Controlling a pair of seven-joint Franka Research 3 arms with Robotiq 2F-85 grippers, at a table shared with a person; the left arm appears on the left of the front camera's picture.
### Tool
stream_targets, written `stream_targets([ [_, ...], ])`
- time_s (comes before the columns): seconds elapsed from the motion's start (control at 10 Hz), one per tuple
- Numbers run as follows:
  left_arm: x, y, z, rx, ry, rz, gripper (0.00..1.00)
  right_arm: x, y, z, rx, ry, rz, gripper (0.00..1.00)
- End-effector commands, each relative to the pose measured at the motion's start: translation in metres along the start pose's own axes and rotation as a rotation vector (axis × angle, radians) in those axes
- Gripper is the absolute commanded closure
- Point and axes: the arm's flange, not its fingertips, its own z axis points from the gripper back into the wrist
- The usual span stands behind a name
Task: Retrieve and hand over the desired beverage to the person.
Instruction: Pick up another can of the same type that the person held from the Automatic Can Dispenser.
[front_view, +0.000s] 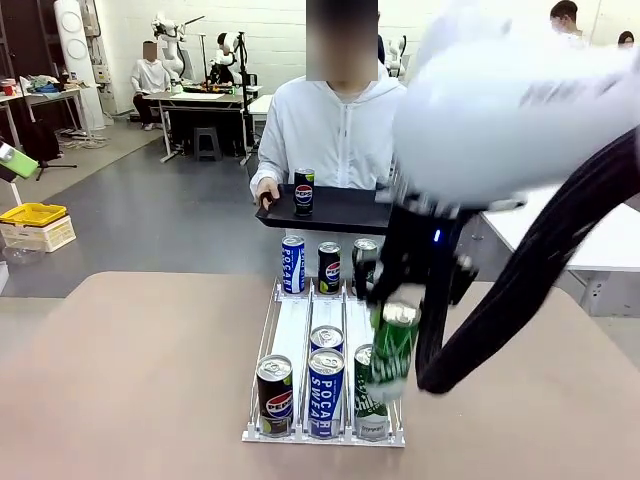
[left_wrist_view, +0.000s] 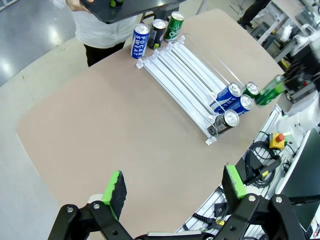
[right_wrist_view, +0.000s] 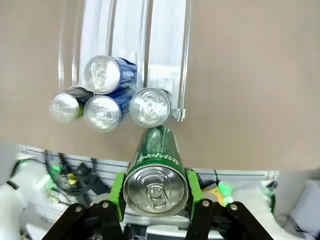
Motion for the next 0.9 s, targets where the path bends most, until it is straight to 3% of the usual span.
stream_targets([
  [0.0, 0.001, 0.001, 0.000, -0.008, -0.014, -0.010, 0.00, 0.006, 0.014, 0.072, 0.011, -0.114, -0.127, 1.00],
  [0.3, 0.001, 0.001, 0.000, -0.008, -0.014, -0.010, 0.00, 0.041, 0.036, 0.154, 0.031, -0.199, -0.269, 1.00],
  [0.6, 0.001, 0.001, 0.000, -0.008, -0.014, -0.010, 0.00, 0.111, 0.040, 0.172, -0.095, -0.174, -0.379, 1.00],
  [0.8, 0.001, 0.001, 0.000, -0.008, -0.014, -0.010, 0.00, 0.155, 0.034, 0.180, -0.018, -0.142, -0.306, 1.00],
])
